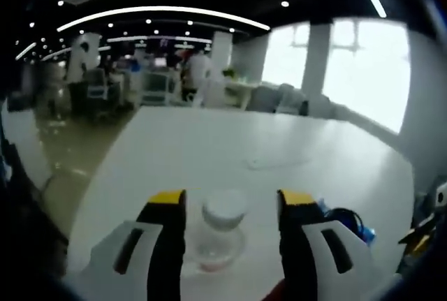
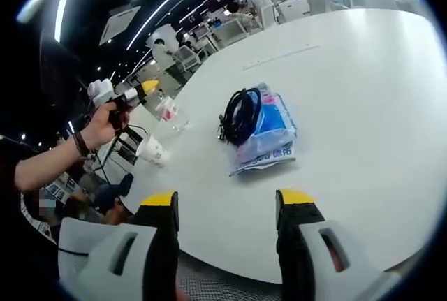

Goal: Arrange the tabletop items into an orderly group along one side of the table until the central work area is clear of visible clutter.

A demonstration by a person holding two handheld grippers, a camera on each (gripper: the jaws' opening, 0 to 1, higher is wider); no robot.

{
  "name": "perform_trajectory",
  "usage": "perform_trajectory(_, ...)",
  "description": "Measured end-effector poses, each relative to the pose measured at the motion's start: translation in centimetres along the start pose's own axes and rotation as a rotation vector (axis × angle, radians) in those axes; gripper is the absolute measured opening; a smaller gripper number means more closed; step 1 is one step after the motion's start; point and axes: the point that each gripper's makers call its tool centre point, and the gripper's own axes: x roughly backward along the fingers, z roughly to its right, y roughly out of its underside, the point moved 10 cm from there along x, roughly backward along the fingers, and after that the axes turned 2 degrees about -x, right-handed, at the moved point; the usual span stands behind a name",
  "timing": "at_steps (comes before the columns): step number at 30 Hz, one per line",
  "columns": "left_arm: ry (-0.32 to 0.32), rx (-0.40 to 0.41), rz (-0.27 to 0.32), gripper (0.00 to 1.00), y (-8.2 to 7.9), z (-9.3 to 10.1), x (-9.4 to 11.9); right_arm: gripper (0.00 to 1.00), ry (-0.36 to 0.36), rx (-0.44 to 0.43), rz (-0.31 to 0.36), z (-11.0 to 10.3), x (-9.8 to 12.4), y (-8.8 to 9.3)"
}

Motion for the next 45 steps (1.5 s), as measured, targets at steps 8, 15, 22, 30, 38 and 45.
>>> perform_trajectory(8, -0.116, 0.036, 0.023, 0.45, 0.2, 1.2, 0.1, 0.56, 0.001, -0.001, 0.001, 0.0, 0.0, 0.0)
perform_trajectory(15, -0.153, 0.045, 0.003, 0.37, 0.9, 1.7, 0.0, 0.56, 0.000, -0.006, 0.002, 0.0, 0.1, 0.0)
perform_trajectory(22, -0.165, 0.087, 0.004, 0.23, 1.0, 0.1, 0.5, 0.56, -0.003, -0.010, 0.002, 0.0, 0.0, 0.0)
perform_trajectory(30, -0.052, 0.048, -0.003, 0.23, 0.9, -0.3, 0.3, 0.56, -0.007, -0.004, -0.007, -0.1, -0.1, 0.1)
perform_trajectory(38, 0.032, 0.004, -0.031, 0.22, 0.3, -2.4, -0.1, 0.56, -0.008, 0.001, -0.009, -0.1, -0.2, 0.1)
perform_trajectory(45, 0.043, -0.054, -0.037, 0.22, 0.6, -1.3, -0.1, 0.55, -0.004, -0.002, -0.008, 0.0, -0.1, 0.1)
